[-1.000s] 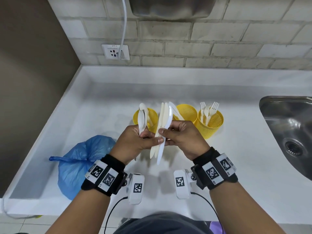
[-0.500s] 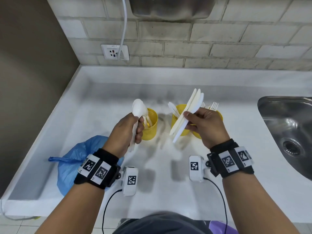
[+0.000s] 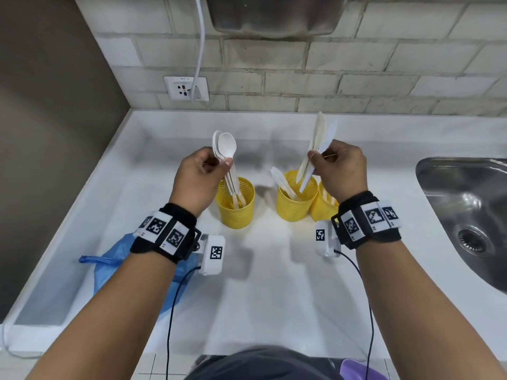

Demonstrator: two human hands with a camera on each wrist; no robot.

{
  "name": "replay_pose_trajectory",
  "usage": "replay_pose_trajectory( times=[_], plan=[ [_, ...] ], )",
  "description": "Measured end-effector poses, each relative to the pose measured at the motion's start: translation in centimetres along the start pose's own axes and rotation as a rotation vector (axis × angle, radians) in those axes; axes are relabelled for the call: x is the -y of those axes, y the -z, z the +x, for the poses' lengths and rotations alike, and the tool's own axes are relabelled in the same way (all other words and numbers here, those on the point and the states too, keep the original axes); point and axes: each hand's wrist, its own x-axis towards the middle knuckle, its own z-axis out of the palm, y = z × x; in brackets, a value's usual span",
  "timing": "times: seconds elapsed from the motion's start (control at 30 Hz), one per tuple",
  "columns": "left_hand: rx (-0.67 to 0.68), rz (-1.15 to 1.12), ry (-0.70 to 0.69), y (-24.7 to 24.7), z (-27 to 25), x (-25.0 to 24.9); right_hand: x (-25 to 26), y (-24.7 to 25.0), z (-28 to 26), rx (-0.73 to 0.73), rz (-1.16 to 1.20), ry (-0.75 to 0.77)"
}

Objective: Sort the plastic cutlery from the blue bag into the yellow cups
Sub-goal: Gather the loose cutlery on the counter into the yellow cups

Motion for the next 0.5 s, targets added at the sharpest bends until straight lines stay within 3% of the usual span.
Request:
replay_pose_trajectory(
  times=[0.23,0.33,0.5],
  plan=[
    [-0.041,0.33,-0.04,-1.3,-0.1,2.2,-2.2,-2.2,-0.6,0.06,-0.224,0.043],
    [-0.046,0.337,-0.03,-1.9,-0.3,2.7,-2.7,-2.8,-0.7,0.108,-0.265,0.025],
    [-0.105,0.357,-0.165,-1.7,-0.2,2.5,-2.6,-2.4,-1.8,0.004,-0.266,0.119]
  ],
)
